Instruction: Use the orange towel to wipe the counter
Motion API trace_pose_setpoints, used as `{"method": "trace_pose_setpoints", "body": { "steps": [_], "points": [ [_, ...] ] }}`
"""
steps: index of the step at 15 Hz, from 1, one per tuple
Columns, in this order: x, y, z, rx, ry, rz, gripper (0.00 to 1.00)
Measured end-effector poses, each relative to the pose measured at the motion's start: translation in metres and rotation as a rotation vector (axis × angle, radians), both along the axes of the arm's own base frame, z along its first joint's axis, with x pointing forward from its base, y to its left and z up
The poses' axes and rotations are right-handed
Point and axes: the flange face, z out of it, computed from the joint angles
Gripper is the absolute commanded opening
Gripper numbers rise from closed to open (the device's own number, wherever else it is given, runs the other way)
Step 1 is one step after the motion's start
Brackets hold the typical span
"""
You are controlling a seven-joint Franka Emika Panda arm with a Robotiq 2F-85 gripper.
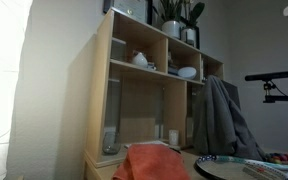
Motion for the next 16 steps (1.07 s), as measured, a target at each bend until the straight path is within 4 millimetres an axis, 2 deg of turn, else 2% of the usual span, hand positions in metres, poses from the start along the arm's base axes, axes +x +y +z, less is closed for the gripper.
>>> {"method": "trace_pose_setpoints", "body": {
  "steps": [7,13,16],
  "points": [
    [0.032,0.009,0.018,0.004,-0.011,0.005,1.0],
    [0.059,0.037,0.02,-0.034,0.022,0.034,1.0],
    [0.061,0.041,0.016,-0.034,0.031,0.039,1.0]
  ]
}}
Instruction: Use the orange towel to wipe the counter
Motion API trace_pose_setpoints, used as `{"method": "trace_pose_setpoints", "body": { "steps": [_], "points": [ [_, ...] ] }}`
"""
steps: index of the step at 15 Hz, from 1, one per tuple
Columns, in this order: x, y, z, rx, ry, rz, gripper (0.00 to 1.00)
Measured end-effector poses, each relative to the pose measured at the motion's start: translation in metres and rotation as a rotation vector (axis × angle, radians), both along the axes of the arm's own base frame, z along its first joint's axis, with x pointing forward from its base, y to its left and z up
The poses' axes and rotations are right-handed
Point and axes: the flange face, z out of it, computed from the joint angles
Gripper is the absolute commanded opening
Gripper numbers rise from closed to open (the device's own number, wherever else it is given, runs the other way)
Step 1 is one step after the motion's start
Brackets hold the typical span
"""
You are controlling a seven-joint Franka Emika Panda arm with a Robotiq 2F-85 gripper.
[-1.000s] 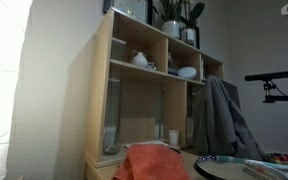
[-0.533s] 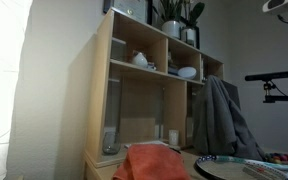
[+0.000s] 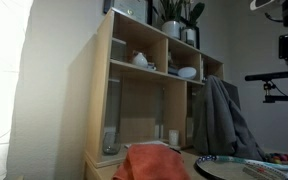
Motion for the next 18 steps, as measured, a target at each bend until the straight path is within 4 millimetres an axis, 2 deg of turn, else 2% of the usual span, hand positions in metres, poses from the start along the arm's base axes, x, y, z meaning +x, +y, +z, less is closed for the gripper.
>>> {"method": "trace_pose_setpoints", "body": {
  "steps": [6,10,13,18],
  "points": [
    [0.001,-0.003,0.0,0.001,0.0,-0.005,1.0],
    [0.007,-0.002,-0.011,0.001,0.023,0.0,1.0],
    [0.027,0.005,-0.023,0.007,0.047,0.02,1.0],
    [0.075,0.021,-0.038,0.04,0.081,0.162,1.0]
  ]
}}
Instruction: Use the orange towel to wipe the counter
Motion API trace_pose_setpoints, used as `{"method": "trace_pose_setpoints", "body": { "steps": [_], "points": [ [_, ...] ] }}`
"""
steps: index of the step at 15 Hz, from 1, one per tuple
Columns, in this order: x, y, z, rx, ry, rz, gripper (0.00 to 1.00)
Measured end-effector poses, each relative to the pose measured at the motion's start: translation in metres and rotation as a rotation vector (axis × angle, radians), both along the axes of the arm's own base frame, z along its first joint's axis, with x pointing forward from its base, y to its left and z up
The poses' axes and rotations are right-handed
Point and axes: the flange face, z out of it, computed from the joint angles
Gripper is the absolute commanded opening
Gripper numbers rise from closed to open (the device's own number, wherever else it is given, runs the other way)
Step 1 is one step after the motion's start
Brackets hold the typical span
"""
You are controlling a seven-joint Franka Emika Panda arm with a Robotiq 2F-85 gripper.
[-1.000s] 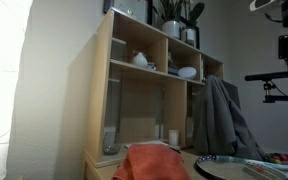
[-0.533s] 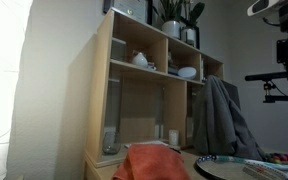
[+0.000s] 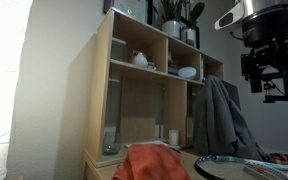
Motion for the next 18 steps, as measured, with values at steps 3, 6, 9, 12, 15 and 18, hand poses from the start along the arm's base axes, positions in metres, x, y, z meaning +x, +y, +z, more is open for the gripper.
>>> {"method": "trace_pose_setpoints", "body": {
  "steps": [3,6,9,12,15,18],
  "points": [
    [0.026,0.009,-0.007,0.04,-0.003,0.11,1.0],
    [0.046,0.016,-0.016,0.073,0.012,0.199,1.0],
    [0.063,0.022,-0.027,0.087,0.026,0.258,1.0],
    [0.079,0.03,-0.038,0.142,0.028,0.216,1.0],
    [0.097,0.034,-0.042,0.21,0.009,0.087,1.0],
    [0.113,0.033,-0.045,0.242,-0.015,-0.046,1.0]
  ]
}}
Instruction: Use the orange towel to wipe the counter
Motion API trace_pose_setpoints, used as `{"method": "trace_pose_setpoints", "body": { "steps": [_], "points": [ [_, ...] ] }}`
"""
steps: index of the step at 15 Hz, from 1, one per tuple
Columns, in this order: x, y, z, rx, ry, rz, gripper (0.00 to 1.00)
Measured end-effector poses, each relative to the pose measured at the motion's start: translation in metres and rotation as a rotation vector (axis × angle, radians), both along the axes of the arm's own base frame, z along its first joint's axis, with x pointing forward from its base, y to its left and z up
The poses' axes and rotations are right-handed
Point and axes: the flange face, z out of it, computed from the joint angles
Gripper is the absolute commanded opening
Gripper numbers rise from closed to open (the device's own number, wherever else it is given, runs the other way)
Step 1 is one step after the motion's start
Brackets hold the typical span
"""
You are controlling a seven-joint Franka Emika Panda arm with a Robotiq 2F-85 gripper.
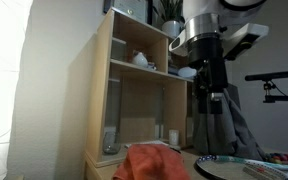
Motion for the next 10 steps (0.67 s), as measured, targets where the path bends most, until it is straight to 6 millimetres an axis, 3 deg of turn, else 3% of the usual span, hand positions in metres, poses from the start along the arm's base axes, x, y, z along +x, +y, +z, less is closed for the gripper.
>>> {"method": "trace_pose_setpoints", "body": {
  "steps": [4,10],
  "points": [
    [0.017,-0.007,-0.009,-0.011,-0.02,-0.143,1.0],
    [0.036,-0.023,-0.04,-0.047,-0.013,-0.276,1.0]
  ]
}}
